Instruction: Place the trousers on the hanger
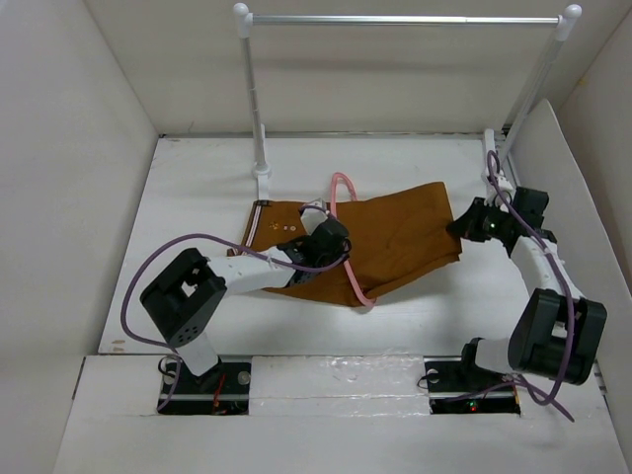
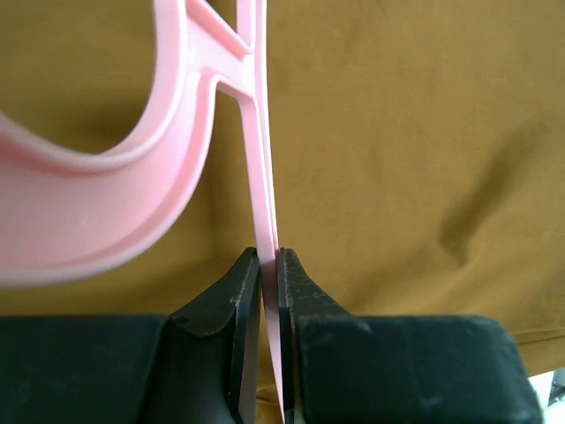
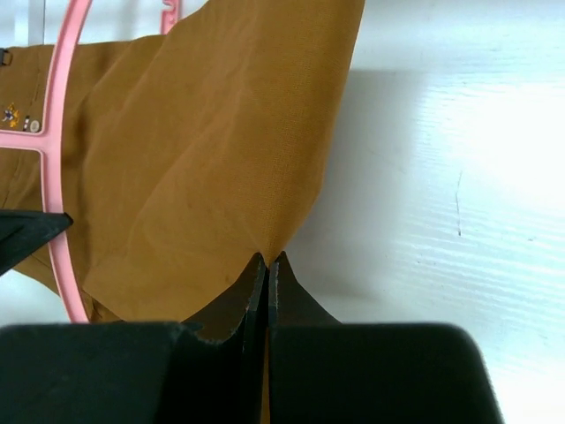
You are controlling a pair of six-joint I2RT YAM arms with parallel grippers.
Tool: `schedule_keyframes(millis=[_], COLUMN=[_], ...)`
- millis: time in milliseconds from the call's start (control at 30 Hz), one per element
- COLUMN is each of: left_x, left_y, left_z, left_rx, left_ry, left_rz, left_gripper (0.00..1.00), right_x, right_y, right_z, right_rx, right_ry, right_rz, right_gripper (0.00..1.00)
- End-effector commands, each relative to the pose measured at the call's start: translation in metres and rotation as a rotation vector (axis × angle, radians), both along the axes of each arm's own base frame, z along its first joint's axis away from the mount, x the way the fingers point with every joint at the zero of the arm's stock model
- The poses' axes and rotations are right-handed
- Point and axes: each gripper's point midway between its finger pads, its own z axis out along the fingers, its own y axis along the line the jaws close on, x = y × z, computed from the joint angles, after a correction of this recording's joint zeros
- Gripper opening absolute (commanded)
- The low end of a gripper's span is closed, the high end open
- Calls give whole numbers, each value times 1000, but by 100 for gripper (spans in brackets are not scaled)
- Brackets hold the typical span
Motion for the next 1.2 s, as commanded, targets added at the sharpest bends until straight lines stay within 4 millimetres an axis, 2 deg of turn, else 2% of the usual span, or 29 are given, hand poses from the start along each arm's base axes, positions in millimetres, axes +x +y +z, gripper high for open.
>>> schedule_keyframes(millis=[0, 67, 167, 200, 267, 300, 367, 433, 533, 567, 600, 767, 967, 1000, 1100, 1167], left_x=[2, 2, 0, -7, -14, -22, -29, -32, -31, -28, -28, -12, 0, 2, 5, 5], left_y=[39, 41, 39, 32, 18, 6, -5, -13, -9, -3, 4, 35, 33, 32, 23, 19], left_z=[-5, -2, 4, 7, 11, 15, 7, 9, 4, 2, 2, 2, 4, 8, 15, 28], left_rx=[176, 186, 197, 206, 215, 234, 253, 250, 260, 289, 318, 373, 377, 379, 340, 316], left_ry=[-17, -31, -48, -58, -72, -75, -52, -59, -47, -54, -46, -21, -29, -27, -41, -73], left_rz=[25, 16, -31, -83, -150, -198, -244, -246, -222, -193, -175, -16, 23, 30, 23, 37], left_gripper=[0, 0, 0, 0, 0, 0, 0, 0, 0, 0, 0, 0, 0, 0, 0, 0], right_x=[16, 23, 36, 41, 54, 60, 70, 75, 72, 68, 67, 51, 45, 44, 43, 41], right_y=[-19, -33, -36, -31, -12, -7, 12, 10, 4, 3, -10, -32, -37, -43, -42, -44], right_z=[19, 21, 27, 22, 31, 28, 39, 40, 37, 33, 29, 9, 1, -2, -5, -10], right_rx=[-43, -43, -7, 24, 53, 50, 26, -2, -20, -36, -55, -55, -66, -73, -82, -95], right_ry=[-90, -95, -106, -95, -123, -112, -125, -117, -109, -93, -78, -32, -5, 8, 12, 35], right_rz=[-43, -88, -85, -63, -10, 0, 59, 37, 23, 34, -2, -64, -74, -96, -68, -72], right_gripper=[0, 0, 0, 0, 0, 0, 0, 0, 0, 0, 0, 0, 0, 0, 0, 0])
